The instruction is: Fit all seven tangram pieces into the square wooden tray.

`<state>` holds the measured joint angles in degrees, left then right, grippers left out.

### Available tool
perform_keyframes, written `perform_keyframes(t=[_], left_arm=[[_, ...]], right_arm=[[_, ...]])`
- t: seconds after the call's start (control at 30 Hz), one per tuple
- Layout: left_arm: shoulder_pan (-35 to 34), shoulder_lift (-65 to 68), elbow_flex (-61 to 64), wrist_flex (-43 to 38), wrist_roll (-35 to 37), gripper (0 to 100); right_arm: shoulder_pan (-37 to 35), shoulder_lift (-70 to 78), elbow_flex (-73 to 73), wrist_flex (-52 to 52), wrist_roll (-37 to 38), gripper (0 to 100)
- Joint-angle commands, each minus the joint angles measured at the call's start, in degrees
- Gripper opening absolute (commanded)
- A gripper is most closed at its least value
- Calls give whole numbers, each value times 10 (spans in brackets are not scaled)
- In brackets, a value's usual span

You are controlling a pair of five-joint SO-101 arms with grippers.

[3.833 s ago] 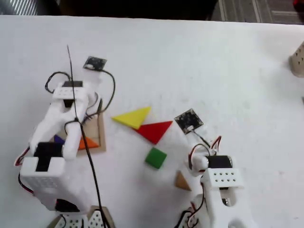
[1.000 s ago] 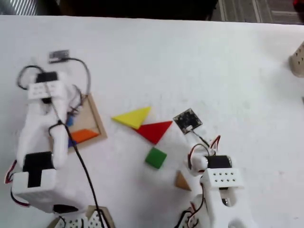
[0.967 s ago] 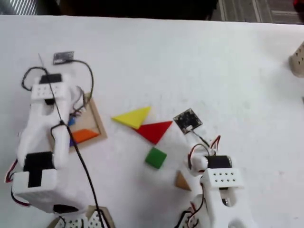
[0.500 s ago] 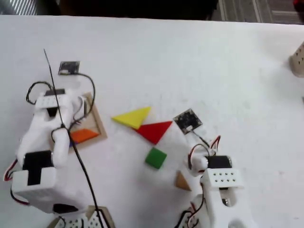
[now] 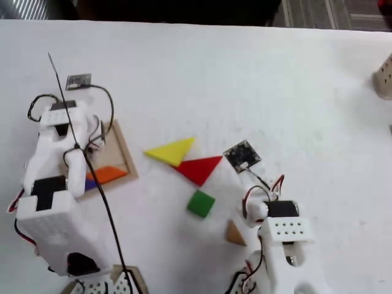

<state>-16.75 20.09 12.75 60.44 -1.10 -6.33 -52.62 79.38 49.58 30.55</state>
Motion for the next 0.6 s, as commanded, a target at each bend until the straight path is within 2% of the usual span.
perform_keyframes(t=[0.0,0.23,0.37,0.57], left_arm=[[-18,-1,-28,-14,45,23],[-45,-3,-28,-52,69,23],[-68,-4,-28,-69,127,23],[-84,-6,-28,-68,136,23]], right_arm=[[2,-11,-3,-7,2,18],[2,-11,-3,-7,2,18],[2,-11,-3,-7,2,18],[2,-11,-3,-7,2,18]])
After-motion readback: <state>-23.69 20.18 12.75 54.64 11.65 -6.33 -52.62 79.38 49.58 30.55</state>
